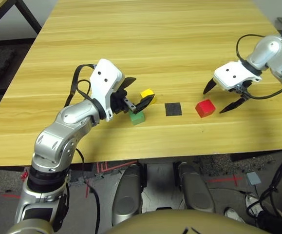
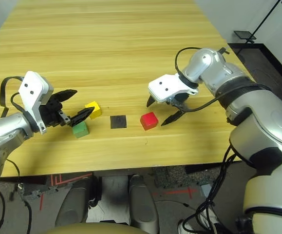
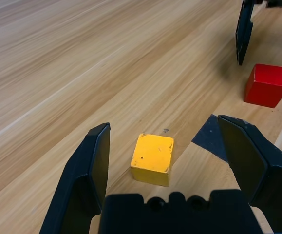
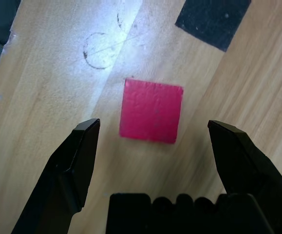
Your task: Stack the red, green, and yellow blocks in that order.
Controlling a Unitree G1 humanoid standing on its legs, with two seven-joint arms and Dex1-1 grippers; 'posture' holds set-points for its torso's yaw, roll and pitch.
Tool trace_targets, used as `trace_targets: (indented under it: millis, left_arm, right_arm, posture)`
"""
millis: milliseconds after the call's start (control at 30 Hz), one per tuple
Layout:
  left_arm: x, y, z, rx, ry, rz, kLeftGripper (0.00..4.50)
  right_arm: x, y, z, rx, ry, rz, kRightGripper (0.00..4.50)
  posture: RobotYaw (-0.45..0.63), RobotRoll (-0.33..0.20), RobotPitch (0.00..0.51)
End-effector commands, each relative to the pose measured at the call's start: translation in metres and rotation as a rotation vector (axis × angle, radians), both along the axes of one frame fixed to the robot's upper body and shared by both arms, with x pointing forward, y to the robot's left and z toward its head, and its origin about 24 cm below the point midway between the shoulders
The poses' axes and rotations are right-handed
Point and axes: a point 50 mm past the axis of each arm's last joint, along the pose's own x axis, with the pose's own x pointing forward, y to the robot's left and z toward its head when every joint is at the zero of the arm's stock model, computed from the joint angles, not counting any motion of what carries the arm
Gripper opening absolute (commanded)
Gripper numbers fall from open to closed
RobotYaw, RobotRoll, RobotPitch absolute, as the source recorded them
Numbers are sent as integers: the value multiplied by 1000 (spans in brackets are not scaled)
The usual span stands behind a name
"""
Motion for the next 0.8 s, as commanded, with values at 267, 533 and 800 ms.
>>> trace_targets:
  millis: [267, 533, 800]
  left_arm:
    - [-3, 1, -4, 9, 2, 23, 4500]
    - [-4, 3, -2, 11, -4, 36, 4500]
    - [-3, 1, 1, 11, -14, 37, 4500]
  right_arm:
    - [0, 2, -19, -46, 20, 21, 4474]
    - [5, 10, -21, 13, 7, -15, 2421]
    - [5, 42, 4, 143, 28, -68, 2039]
  posture:
    - [500, -277, 164]
    - [514, -268, 164]
    - [508, -269, 151]
